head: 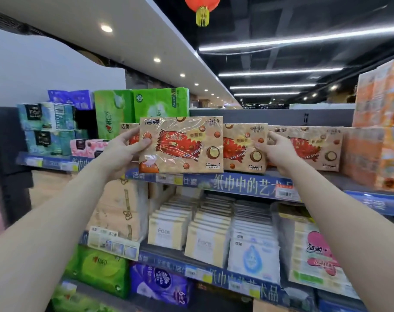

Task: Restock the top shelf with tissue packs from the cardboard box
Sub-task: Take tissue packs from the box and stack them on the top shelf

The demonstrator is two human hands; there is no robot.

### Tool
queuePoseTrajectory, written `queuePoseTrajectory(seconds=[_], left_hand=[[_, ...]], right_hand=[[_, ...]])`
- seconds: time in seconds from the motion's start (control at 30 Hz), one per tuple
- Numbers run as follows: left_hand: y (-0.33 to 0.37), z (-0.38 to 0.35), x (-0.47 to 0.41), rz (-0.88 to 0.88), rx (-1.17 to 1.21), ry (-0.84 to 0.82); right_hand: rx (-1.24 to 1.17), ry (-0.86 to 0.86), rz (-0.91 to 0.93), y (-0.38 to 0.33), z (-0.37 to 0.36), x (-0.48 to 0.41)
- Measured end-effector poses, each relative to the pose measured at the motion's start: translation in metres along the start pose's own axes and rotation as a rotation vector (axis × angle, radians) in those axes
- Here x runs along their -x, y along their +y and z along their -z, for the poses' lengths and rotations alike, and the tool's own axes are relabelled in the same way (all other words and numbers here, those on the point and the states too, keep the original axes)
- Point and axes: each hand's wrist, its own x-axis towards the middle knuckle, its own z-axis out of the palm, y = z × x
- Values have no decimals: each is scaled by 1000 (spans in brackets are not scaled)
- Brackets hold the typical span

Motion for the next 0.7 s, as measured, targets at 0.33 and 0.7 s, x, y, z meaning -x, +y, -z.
queuePoseTrajectory(seconds=[0.33, 0.7], left_hand=[[4, 23, -38, -23, 2, -11], [11, -10, -68, -69, 56, -98]], right_hand=[[564, 130, 34, 5, -39, -27], [539, 256, -128, 14, -54, -50]])
